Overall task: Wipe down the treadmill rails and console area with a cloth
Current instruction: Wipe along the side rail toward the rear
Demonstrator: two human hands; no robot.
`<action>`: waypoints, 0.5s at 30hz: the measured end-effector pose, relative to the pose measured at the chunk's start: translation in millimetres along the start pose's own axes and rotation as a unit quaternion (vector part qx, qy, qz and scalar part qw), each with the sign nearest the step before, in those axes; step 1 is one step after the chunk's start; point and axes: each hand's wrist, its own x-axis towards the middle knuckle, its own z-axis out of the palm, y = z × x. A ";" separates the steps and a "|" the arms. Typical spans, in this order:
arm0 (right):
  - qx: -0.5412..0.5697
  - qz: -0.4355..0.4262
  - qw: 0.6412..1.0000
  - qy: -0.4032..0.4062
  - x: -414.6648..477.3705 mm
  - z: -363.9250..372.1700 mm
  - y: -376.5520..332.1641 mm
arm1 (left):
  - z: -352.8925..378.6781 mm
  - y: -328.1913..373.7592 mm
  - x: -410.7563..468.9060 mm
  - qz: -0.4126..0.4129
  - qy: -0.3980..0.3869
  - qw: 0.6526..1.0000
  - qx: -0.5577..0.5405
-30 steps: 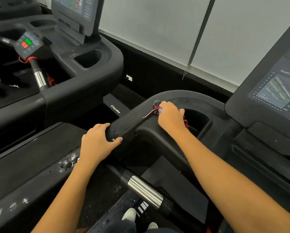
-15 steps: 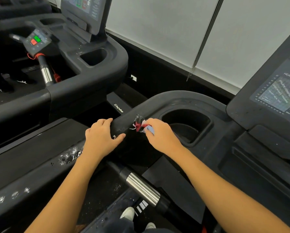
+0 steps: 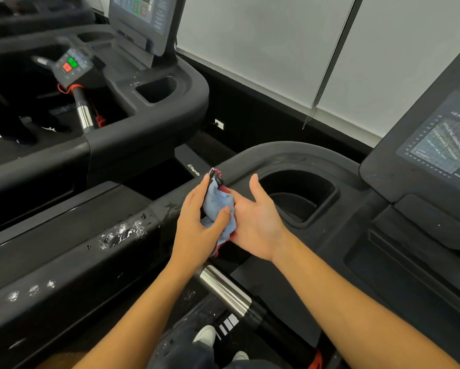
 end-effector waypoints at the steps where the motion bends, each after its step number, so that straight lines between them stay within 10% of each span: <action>1: -0.014 -0.009 1.000 0.002 0.3 -1.7 -1.7 | -0.4 -2.0 1.3 0.029 0.013 0.999 0.020; 4: -0.288 -0.090 0.948 0.103 1.7 -7.0 -10.0 | -4.5 -18.3 12.4 0.079 0.013 0.986 0.148; 7: -0.585 -0.170 0.753 0.250 13.8 -34.2 -13.0 | -2.2 -38.5 27.4 0.124 -0.062 0.949 0.283; 11: -0.689 -0.133 0.662 0.263 27.9 -58.7 -0.8 | 15.1 -52.4 38.6 0.195 -0.142 0.844 0.479; 15: -0.765 -0.145 0.565 0.272 28.8 -65.5 12.9 | 23.4 -51.4 44.5 0.207 -0.108 0.824 0.516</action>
